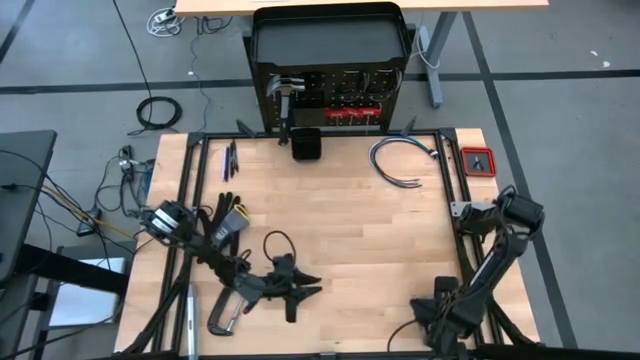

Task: Hang tools onto peg board
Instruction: Put the gray terminal block into the black bin

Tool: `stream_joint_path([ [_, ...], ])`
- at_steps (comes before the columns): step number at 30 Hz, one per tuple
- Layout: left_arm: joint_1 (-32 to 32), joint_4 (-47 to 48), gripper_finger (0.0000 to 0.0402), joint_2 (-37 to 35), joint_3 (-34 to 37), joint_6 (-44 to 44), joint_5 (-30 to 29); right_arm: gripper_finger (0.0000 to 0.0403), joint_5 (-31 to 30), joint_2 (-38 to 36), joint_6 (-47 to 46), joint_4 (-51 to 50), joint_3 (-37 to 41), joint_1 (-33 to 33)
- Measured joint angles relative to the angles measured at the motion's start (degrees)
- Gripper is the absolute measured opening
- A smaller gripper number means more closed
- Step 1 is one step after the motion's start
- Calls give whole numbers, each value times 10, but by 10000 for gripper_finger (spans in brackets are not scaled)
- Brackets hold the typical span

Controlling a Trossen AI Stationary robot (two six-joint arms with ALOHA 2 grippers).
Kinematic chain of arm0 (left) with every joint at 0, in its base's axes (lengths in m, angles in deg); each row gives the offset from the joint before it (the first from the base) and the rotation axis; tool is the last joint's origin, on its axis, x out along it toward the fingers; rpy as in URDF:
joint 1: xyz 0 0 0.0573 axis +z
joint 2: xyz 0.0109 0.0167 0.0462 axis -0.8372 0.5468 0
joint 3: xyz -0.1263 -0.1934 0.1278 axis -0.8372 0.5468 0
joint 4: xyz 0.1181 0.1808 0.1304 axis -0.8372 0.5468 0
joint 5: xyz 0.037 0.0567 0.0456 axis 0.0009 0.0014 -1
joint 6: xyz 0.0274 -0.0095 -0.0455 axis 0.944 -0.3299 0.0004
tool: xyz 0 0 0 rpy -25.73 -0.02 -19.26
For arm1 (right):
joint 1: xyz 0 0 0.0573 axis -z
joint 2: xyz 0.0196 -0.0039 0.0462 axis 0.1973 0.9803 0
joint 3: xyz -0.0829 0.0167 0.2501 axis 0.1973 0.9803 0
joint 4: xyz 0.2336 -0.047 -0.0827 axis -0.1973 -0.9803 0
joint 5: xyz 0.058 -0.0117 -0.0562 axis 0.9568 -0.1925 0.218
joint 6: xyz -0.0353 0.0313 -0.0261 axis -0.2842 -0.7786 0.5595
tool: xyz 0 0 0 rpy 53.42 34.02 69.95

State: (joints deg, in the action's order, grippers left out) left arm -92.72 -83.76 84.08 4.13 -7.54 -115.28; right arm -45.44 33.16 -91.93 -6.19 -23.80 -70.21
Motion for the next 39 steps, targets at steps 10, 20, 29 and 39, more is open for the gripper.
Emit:
stream_joint_path([
  [10, -1, 71, 125, -2, -69, 34, 42, 176, -59, 10, 209, 7, -1, 64],
  [20, 2, 102, 125, -69, -9, 76, 75, 132, -160, -22, 348, 13, 3, 100],
  [29, 21, 199, 125, -66, 1, 74, -22, 132, -407, -133, 494, 46, -1, 214],
  [39, 57, 357, 125, -97, 1, 10, 62, 132, -370, -104, 831, 521, 62, 505],
])
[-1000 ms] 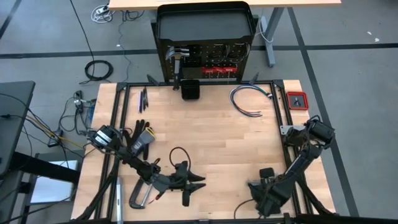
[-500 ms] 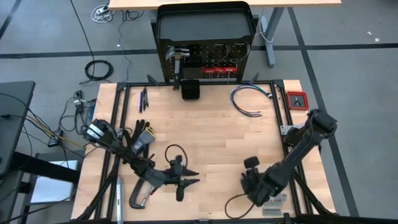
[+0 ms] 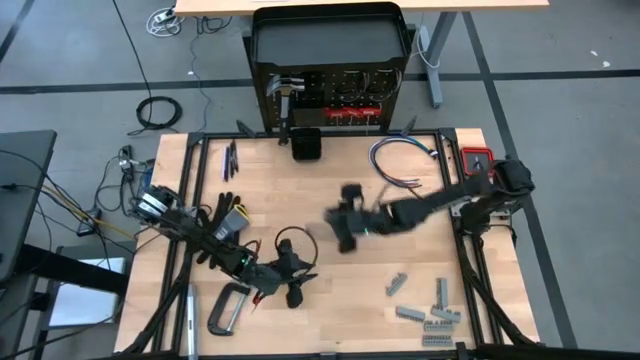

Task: Hang tools onto peg board
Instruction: Put the gray terminal block into the black bin

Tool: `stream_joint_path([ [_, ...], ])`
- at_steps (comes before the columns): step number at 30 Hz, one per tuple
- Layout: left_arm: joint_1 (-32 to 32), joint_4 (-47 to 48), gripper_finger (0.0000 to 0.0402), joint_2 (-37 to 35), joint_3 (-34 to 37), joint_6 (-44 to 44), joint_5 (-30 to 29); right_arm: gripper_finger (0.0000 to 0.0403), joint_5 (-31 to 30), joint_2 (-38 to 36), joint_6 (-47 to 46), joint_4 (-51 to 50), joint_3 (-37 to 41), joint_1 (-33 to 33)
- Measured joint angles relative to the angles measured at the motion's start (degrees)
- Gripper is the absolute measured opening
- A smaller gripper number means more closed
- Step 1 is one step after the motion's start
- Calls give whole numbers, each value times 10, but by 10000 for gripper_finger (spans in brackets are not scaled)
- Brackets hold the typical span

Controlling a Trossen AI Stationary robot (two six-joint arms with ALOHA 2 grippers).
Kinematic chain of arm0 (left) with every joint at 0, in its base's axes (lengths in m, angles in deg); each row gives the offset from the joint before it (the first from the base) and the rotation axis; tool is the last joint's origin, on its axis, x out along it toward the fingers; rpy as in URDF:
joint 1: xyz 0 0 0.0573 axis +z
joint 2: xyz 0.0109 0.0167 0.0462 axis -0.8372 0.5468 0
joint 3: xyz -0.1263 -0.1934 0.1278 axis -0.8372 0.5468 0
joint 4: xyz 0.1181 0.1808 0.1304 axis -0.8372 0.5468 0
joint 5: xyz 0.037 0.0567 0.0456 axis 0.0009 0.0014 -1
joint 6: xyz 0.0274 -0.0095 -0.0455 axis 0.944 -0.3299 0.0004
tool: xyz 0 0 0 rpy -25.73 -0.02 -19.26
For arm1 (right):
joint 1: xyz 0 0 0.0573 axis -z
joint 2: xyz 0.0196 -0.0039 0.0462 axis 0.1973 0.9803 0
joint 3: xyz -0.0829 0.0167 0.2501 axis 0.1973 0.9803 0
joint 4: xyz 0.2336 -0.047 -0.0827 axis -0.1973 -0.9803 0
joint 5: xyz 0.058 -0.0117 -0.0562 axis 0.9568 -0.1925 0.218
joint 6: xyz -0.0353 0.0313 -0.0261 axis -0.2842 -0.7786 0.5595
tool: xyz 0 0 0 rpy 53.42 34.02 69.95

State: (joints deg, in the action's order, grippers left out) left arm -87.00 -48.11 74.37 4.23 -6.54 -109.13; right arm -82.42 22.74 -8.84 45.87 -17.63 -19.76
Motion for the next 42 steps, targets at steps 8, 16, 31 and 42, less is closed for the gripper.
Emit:
stream_joint_path([
  [8, -4, 264, 125, -112, 0, -142, 32, 132, 149, 138, -75, 208, -73, 190],
  [16, -4, 243, 125, -114, 0, -143, 4, 132, 149, 228, -158, 154, -192, 285],
  [31, 31, 229, 125, -104, 0, -55, -54, 258, 106, 231, -229, 98, -212, 323],
  [42, 28, 99, 125, -103, 0, -42, -39, 288, 162, 80, -140, -118, -170, 225],
])
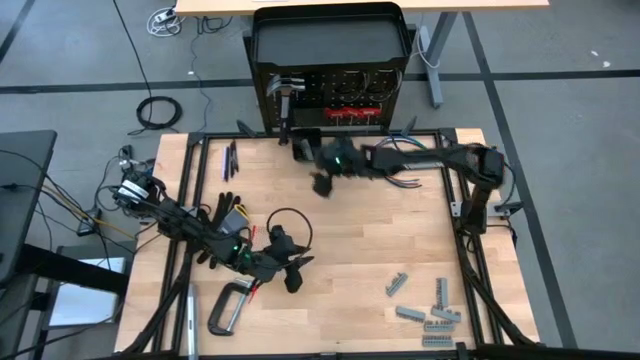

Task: Hang tools onto peg board
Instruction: Put the gray terminal block into the black bin

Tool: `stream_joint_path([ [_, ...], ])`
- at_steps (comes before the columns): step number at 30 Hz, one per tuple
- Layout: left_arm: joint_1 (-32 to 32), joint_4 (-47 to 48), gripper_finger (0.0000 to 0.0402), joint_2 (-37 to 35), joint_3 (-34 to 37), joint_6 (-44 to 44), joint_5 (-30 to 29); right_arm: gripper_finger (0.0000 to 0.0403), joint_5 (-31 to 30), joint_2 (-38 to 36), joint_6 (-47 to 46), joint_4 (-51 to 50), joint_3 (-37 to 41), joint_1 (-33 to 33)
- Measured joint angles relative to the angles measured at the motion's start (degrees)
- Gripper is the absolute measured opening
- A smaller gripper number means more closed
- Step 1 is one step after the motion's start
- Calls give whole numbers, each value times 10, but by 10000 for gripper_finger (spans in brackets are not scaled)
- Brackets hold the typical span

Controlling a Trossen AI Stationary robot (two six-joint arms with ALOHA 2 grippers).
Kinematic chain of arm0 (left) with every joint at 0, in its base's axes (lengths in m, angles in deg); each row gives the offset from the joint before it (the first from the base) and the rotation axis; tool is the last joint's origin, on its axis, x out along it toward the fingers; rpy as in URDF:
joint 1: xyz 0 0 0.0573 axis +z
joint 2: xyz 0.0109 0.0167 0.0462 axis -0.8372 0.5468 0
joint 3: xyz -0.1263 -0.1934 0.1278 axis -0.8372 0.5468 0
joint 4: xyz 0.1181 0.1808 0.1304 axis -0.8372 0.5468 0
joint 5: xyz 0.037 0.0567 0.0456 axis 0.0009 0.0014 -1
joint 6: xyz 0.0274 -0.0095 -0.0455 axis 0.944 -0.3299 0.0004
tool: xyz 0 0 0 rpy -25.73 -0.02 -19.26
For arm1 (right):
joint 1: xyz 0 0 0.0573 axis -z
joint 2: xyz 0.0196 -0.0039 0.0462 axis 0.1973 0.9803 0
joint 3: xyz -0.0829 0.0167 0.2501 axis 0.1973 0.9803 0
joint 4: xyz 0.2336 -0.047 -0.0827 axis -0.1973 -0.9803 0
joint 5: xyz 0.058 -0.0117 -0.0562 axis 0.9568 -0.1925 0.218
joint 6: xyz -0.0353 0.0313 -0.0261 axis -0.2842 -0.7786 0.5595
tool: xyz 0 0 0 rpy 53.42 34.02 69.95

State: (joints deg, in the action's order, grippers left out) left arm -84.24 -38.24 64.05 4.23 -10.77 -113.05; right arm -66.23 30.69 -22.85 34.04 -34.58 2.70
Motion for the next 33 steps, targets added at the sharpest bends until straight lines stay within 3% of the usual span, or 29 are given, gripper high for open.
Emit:
stream_joint_path([
  [5, -8, -83, 125, 0, -9, 7, 65, 258, -15, -122, 25, -180, 64, -131],
  [9, -28, -95, 125, 0, -44, 65, 75, 233, -26, -192, -135, -306, 126, -263],
  [12, -40, -95, 125, 0, -74, 123, 72, 219, -47, -217, -281, -312, 177, -387],
  [16, -47, -94, 125, 0, -103, 172, 70, 204, -63, -209, -472, -322, 208, -544],
  [20, -48, -96, 125, 12, -123, 201, 70, 201, -41, -177, -618, -354, 207, -648],
  [30, -23, -145, 125, 99, -205, 317, 71, 202, -112, -61, -786, -331, 177, -775],
  [33, -8, -142, 125, 135, -227, 317, 78, 210, -184, -56, -829, -317, 169, -813],
])
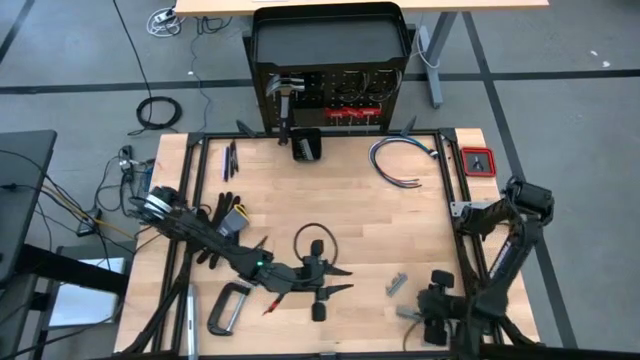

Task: Hang tools onto peg board
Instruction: Put the gray terminal block into the black bin

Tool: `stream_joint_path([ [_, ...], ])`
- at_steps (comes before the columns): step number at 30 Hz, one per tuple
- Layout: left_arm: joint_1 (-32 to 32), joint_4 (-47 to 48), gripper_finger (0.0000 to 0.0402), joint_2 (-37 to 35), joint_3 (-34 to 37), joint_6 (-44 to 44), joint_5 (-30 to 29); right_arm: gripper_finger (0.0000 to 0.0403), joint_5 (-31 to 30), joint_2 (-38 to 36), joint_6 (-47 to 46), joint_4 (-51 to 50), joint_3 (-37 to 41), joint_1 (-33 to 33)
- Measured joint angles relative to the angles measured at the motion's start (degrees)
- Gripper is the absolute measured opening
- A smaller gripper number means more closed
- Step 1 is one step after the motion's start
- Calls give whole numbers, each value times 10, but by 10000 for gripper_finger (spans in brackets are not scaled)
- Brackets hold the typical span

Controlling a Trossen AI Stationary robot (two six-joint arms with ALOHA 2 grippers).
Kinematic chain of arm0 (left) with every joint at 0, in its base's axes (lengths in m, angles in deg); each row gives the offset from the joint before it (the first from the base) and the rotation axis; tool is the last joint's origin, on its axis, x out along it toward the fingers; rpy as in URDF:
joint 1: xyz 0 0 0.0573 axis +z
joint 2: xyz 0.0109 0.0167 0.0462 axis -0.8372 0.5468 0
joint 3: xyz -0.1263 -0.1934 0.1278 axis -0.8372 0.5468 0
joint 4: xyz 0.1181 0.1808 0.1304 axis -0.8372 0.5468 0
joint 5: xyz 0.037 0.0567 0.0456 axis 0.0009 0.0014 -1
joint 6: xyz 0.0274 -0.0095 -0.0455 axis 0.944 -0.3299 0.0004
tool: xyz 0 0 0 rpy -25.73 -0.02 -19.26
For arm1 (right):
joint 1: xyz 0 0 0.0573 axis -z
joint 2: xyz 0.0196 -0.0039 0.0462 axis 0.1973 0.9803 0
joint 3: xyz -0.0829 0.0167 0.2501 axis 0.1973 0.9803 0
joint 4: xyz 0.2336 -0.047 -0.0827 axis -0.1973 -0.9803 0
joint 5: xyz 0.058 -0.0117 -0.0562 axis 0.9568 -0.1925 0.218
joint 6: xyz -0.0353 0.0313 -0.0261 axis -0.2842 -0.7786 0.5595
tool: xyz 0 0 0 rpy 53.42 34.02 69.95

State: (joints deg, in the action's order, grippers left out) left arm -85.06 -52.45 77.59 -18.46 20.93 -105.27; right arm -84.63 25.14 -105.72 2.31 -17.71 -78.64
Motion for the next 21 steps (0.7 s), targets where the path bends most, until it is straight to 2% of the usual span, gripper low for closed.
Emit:
stream_joint_path([
  [5, 17, 0, 125, 48, -34, -2, 9, 229, -116, -1, -25, 2, 0, -46],
  [10, 25, -1, 125, 66, -51, -3, 8, 252, -148, 39, 6, 9, 11, -50],
  [15, 34, 2, 125, 66, -52, -56, -3, 277, -168, 100, -7, 37, 15, -40],
  [21, 34, -2, 125, 75, -52, -63, -10, 294, -220, 147, -58, 46, 14, -42],
])
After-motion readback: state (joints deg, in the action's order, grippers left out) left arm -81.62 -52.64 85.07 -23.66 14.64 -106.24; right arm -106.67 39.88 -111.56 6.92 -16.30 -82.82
